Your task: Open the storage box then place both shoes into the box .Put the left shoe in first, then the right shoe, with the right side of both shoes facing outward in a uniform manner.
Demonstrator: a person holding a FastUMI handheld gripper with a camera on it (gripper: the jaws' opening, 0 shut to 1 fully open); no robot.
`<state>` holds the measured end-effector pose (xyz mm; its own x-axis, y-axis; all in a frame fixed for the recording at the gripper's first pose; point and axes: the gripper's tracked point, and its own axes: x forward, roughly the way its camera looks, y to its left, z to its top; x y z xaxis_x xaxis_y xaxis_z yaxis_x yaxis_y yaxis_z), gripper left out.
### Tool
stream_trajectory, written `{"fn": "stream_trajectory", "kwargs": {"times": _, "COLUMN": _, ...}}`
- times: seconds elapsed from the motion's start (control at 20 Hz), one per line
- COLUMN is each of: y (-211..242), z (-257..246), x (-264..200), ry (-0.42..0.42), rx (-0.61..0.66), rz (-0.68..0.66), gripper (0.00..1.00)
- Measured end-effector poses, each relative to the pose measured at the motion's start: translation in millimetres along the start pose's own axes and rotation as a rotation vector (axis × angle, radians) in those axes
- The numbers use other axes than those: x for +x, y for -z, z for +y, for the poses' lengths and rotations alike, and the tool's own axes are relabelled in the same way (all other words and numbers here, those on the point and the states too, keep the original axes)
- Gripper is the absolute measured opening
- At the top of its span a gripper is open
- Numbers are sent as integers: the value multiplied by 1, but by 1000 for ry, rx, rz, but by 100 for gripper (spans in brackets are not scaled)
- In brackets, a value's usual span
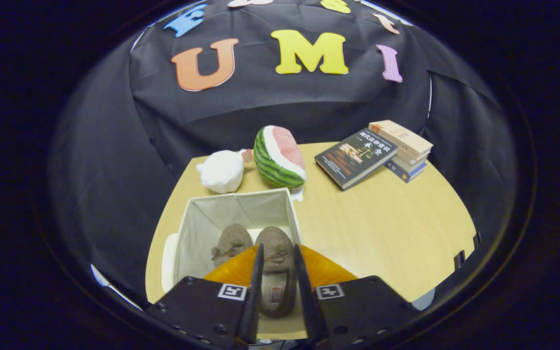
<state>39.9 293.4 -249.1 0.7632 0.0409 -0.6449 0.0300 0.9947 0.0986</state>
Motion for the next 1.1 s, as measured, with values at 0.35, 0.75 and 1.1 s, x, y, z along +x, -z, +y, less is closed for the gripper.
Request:
{"fn": "stream_trajectory", "kwargs": {"times": 0.35, "y": -38, "z": -28, "x": -48, "ry": -22, "rx": -85, "rz": -173, "gripper": 94}}
{"fn": "stream_trajectory", "kwargs": {"times": 0.75, "y": -91, "z": -123, "x": -120, "ry": -1, "rx": -54, "rz": -367, "gripper": 96}}
{"fn": "stream_trajectory", "kwargs": {"times": 1.1, "y": -117, "z": -179, "x": -158, "ry": -15, "rx": -38, "rz": -473, "gripper": 96}}
